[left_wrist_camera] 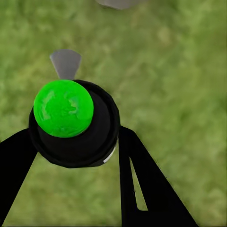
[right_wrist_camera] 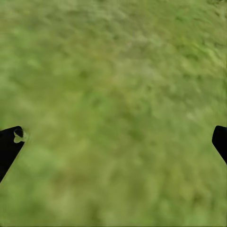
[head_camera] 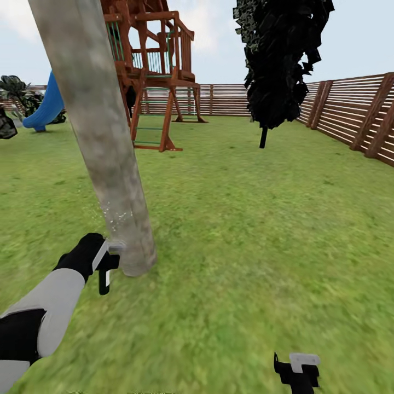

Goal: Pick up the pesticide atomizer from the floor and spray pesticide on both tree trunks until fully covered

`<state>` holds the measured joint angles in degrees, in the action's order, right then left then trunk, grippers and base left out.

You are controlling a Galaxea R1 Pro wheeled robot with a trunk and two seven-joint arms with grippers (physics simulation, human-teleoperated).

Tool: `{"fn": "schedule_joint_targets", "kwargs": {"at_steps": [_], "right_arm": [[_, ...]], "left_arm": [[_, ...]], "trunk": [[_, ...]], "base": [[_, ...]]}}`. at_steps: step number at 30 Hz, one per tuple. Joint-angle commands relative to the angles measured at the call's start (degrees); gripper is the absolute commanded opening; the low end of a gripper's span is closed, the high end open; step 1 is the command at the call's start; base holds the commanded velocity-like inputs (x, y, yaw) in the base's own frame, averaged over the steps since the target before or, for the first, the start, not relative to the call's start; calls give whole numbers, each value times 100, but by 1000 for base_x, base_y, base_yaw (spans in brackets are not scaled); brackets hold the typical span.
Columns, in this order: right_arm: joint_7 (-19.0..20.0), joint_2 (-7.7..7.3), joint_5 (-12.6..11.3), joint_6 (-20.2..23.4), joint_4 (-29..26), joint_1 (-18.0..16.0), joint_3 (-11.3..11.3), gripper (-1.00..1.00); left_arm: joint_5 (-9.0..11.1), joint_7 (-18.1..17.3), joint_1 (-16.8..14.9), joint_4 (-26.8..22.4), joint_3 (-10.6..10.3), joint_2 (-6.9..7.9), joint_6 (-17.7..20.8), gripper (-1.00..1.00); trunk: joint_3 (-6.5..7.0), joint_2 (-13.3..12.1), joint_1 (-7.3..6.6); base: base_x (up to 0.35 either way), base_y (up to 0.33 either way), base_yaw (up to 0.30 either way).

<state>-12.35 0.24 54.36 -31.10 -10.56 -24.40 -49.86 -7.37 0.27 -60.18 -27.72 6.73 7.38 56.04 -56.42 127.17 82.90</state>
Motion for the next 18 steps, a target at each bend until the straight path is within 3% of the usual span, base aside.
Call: {"fn": "schedule_joint_targets", "kwargs": {"at_steps": [1, 4, 9, 13, 15, 18], "right_arm": [[-31, 2, 61, -10, -1, -5, -32, 100], [-31, 2, 58, -10, -3, -4, -32, 100], [-31, 0, 65, -10, -8, -4, -32, 100], [-31, 1, 66, -10, -3, -4, -32, 100], [-31, 0, 66, -10, 0, -5, -32, 100], [-24, 2, 66, -10, 3, -4, -25, 100]], "left_arm": [[-45, -8, 58, 17, 31, -13, -62, -100], [-38, -12, 128, 45, 31, -17, -124, -100], [-37, -68, 154, -6, 14, -46, -130, -100], [-51, -68, 495, -34, 7, -57, -260, -100], [-59, -63, 737, -27, 7, -33, -560, -100], [-49, -49, 830, -47, 28, -35, -656, -100]], "trunk": [[-4, 2, -1], [-4, 2, -1], [-4, 2, -1], [-4, 2, -1], [-4, 2, -1], [-4, 2, -1]], "base": [[7, -6, 276], [83, -106, 219], [124, -243, 16], [44, -272, 0], [-35, -278, 0], [-112, -141, 0]]}}
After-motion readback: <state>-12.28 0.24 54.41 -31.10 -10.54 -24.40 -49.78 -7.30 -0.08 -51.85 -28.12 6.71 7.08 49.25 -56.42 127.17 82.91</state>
